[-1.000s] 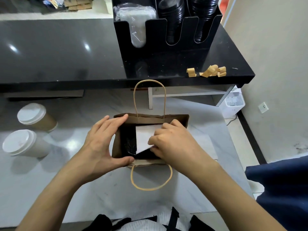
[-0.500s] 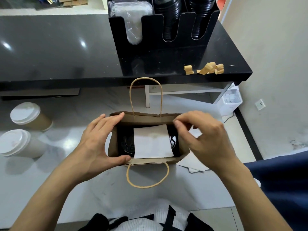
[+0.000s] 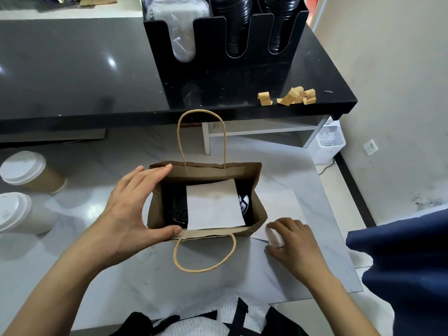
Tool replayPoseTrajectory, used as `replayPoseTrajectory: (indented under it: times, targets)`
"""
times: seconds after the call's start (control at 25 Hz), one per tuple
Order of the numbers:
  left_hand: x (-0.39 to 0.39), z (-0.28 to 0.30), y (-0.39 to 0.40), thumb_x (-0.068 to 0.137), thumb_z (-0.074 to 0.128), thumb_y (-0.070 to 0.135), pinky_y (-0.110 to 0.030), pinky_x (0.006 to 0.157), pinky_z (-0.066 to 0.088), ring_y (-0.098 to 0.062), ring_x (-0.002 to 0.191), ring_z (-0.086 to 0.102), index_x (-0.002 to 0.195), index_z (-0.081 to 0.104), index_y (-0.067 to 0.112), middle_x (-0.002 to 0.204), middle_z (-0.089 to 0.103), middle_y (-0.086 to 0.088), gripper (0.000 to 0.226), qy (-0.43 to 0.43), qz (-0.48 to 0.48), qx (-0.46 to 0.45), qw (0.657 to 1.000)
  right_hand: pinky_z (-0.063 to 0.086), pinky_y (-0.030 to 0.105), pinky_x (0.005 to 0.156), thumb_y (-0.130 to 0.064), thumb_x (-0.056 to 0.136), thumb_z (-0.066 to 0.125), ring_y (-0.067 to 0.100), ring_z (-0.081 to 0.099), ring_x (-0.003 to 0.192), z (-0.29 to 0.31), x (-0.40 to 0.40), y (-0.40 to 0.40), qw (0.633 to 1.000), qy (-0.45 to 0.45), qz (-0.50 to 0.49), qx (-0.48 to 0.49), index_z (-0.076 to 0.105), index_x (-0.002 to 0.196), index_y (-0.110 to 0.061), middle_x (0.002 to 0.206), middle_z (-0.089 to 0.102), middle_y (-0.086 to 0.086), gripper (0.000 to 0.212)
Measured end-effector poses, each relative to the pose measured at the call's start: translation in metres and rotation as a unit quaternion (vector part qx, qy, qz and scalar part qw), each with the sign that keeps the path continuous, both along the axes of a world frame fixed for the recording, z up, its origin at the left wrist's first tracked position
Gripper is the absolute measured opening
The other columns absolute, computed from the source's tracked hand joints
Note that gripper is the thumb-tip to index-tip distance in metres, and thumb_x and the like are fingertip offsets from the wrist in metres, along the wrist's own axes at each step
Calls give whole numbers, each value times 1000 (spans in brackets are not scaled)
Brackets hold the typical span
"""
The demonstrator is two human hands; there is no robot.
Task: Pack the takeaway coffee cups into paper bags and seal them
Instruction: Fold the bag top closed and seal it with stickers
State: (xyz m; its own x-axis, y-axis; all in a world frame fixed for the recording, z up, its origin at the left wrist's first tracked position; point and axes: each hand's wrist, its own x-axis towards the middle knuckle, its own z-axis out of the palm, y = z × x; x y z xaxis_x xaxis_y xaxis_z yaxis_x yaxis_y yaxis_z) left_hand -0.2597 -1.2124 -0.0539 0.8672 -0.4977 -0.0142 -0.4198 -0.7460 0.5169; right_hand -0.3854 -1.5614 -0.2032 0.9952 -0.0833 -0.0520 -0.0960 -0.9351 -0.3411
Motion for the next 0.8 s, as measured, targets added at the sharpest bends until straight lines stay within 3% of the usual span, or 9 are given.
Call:
replayPoseTrajectory:
  times: [0.12, 0.24, 0.36, 0.6, 0.8]
  targets:
    - [1, 0, 0, 60, 73, 69, -31, 118, 18, -2, 152, 8, 154, 21, 49, 145, 23, 43, 110, -3, -1, 4, 1000, 43, 37, 73, -30, 73, 82, 27, 59, 86, -13, 2, 11, 998, -51, -19, -43, 68, 100, -23, 98, 65, -2, 31]
    - [0, 0, 0, 60, 73, 69, -32, 118, 19, -3, 152, 9, 155, 21, 48, 149, 27, 36, 110, -5, 2, 3, 1000, 41, 40, 67, -13, 82, 68, 30, 56, 73, -21, 8, 21, 989, -100, 4, -109, 66, 83, -18, 86, 64, 1, 6]
    - [-2, -1, 1, 61, 75, 65, -31, 118, 18, -4, 152, 9, 155, 22, 47, 148, 28, 35, 109, -6, 5, 0, 1000, 41, 39, 66, -10, 81, 62, 28, 56, 67, -26, 13, 17, 986, -121, 19, -112, 66, 75, -19, 80, 64, -1, 12]
    - [-2, -2, 0, 63, 75, 63, -32, 119, 19, -3, 152, 9, 155, 22, 47, 149, 29, 34, 107, -4, 8, -4, 1000, 45, 41, 72, -16, 91, 75, 24, 58, 70, -15, 15, 9, 978, -132, -138, 88, 72, 90, -20, 80, 70, -5, 5]
    - [0, -2, 1, 61, 67, 74, -32, 118, 19, -2, 152, 9, 154, 22, 48, 147, 23, 44, 107, 3, 2, -5, 1000, 42, 36, 55, -18, 100, 59, 29, 52, 63, -11, 14, 4, 989, -96, -113, 28, 57, 100, -19, 79, 61, -1, 3]
